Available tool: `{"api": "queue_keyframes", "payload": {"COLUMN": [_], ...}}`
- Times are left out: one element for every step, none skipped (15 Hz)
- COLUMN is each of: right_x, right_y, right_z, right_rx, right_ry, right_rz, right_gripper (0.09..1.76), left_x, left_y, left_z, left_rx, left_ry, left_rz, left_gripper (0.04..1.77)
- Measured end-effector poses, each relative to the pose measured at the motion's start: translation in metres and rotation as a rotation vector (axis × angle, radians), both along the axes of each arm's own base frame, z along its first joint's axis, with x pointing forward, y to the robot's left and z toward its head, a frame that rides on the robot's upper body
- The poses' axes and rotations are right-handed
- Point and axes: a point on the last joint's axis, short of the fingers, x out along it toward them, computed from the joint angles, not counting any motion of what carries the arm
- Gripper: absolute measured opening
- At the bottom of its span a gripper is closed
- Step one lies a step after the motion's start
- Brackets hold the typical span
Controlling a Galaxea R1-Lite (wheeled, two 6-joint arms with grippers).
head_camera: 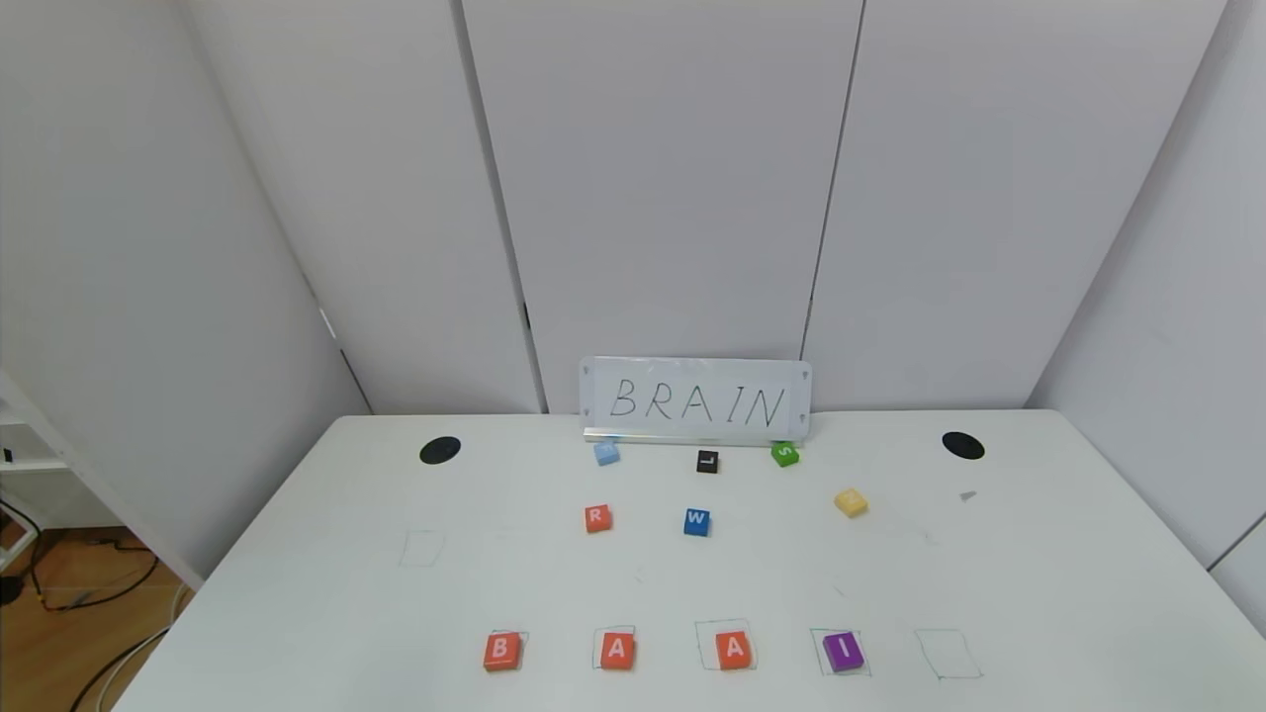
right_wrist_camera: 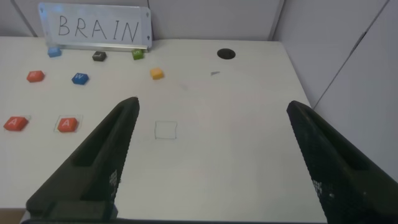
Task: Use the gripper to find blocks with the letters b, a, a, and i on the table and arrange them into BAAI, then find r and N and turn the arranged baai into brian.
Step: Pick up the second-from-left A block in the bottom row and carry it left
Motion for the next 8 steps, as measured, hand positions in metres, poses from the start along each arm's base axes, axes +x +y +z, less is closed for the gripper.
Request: {"api": "queue_keyframes", "payload": {"right_x": [0.005,0.011,0.018,0.025,0.032,0.040,0.049,0.057], "right_y": [0.000,0.000,0.000,0.000,0.000,0.000,0.000,0.000], "right_z": [0.008,0.015,0.022,0.028,0.036,0.042,0.049,0.054], "right_rx": [0.000,0.000,-0.001,-0.001,-0.001,0.000,0.000,0.000], "right_ry": [0.018,0.041,0.066,0.089,0.111,0.131,0.154,0.177], "right_rz": [-0.001,-0.001,-0.001,0.002,0.002,0.004,0.004,0.005], "right_gripper": [1.71,1.71,1.71,1.71,1.71,1.71,1.71,1.71], "left_x": [0.004,0.008,0.013,0.018,0.024,0.031,0.038,0.047], "left_y": [0.000,0.000,0.000,0.000,0.000,0.000,0.000,0.000], "left_z": [0.004,0.009,0.015,0.022,0.031,0.040,0.050,0.059], "left_rx": [0.001,0.002,0.002,0.002,0.002,0.002,0.002,0.002], "left_ry": [0.019,0.038,0.061,0.080,0.100,0.117,0.134,0.153], "left_rz": [-0.003,-0.006,-0.007,-0.008,-0.007,-0.006,-0.004,-0.002], "left_gripper": [1.72,1.72,1.72,1.72,1.72,1.72,1.72,1.72]}}
